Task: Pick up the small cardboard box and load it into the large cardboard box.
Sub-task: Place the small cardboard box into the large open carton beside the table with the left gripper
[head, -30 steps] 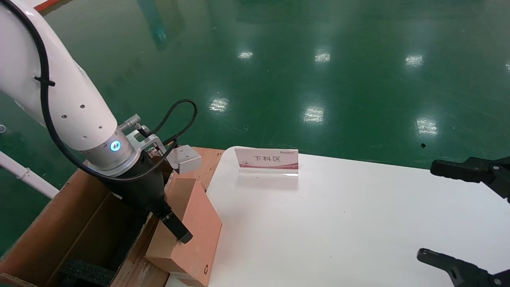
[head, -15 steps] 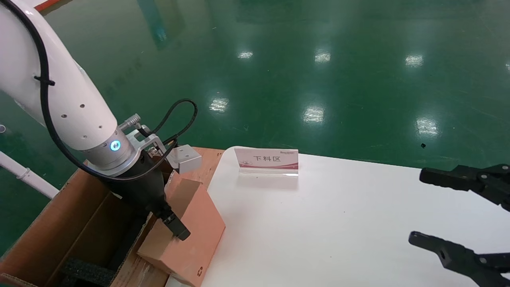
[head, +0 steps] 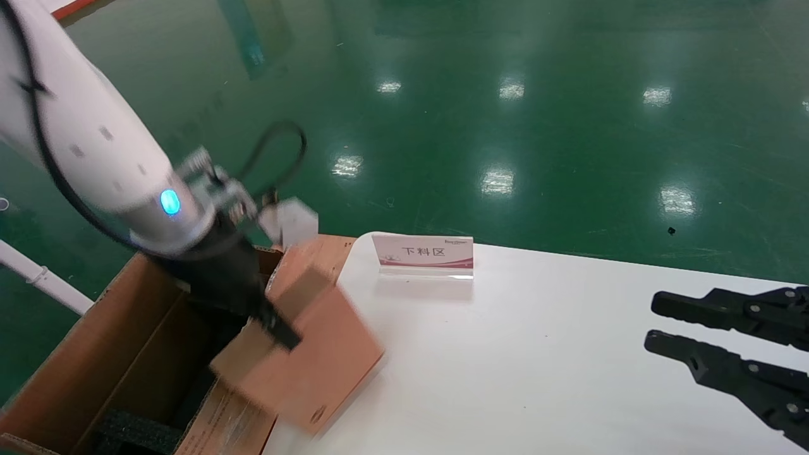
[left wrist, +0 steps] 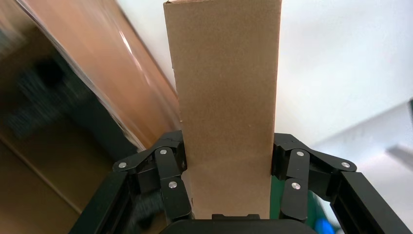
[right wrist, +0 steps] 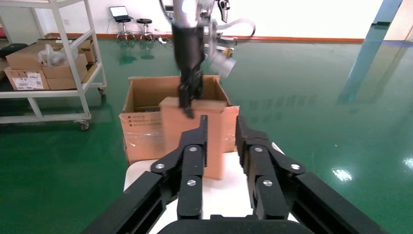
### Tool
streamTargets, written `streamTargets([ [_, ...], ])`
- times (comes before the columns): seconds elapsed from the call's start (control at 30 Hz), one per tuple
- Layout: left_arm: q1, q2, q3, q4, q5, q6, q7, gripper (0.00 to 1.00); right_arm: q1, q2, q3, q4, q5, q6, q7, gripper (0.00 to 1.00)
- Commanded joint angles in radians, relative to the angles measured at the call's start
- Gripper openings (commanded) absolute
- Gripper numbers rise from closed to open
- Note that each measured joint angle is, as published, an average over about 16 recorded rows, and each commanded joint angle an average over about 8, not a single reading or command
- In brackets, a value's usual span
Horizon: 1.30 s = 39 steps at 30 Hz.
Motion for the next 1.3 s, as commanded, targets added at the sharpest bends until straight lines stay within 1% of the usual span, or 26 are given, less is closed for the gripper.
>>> streamTargets([
  [0.03, -0.025, -0.006, -0.015, 0.005, -0.008, -0.002, 0.009, 0.00, 0.000, 0.000, 0.000, 0.000, 0.000, 0.000, 0.000, 0.00],
  [0.27, -0.191, 0.004, -0.071, 0.061, 0.015, 0.043, 0.060, 0.00, 0.000, 0.000, -0.001, 0.000, 0.000, 0.000, 0.000, 0.00],
  [0.4, -0.279, 0.021, -0.072, 0.107, 0.025, 0.074, 0.091, 0.00, 0.000, 0.000, -0.001, 0.000, 0.001, 0.000, -0.001, 0.00],
  [0.53, -0.368, 0.038, -0.021, 0.143, 0.010, 0.094, 0.110, 0.00, 0.000, 0.000, -0.001, 0.000, 0.001, 0.000, -0.001, 0.00],
  [0.67, -0.464, 0.050, 0.080, 0.160, -0.034, 0.101, 0.114, 0.00, 0.001, 0.000, -0.001, 0.000, 0.001, 0.000, -0.001, 0.00],
  [0.7, -0.488, 0.052, 0.108, 0.162, -0.047, 0.102, 0.114, 0.00, 0.001, 0.000, -0.001, 0.000, 0.001, 0.000, -0.001, 0.03],
  [0.73, -0.511, 0.056, 0.137, 0.164, -0.060, 0.102, 0.114, 0.00, 0.001, 0.001, -0.002, 0.000, 0.001, 0.000, -0.001, 0.15],
  [0.93, -0.633, 0.090, 0.307, 0.177, -0.112, 0.133, 0.129, 0.00, 0.001, 0.001, -0.002, 0.000, 0.001, 0.001, -0.001, 0.90],
  [0.97, -0.649, 0.097, 0.336, 0.180, -0.119, 0.140, 0.134, 0.00, 0.001, 0.001, -0.002, 0.000, 0.001, 0.001, -0.001, 0.99],
  [1.0, -0.662, 0.104, 0.366, 0.184, -0.126, 0.147, 0.140, 0.00, 0.001, 0.001, -0.002, 0.000, 0.001, 0.001, -0.001, 1.00],
  [1.1, -0.691, 0.119, 0.456, 0.201, -0.157, 0.158, 0.159, 0.00, 0.001, 0.001, -0.002, 0.000, 0.001, 0.001, -0.001, 1.00],
  [1.3, -0.699, 0.136, 0.611, 0.237, -0.224, 0.153, 0.185, 0.00, 0.001, 0.001, -0.003, 0.000, 0.002, 0.001, -0.001, 1.00],
])
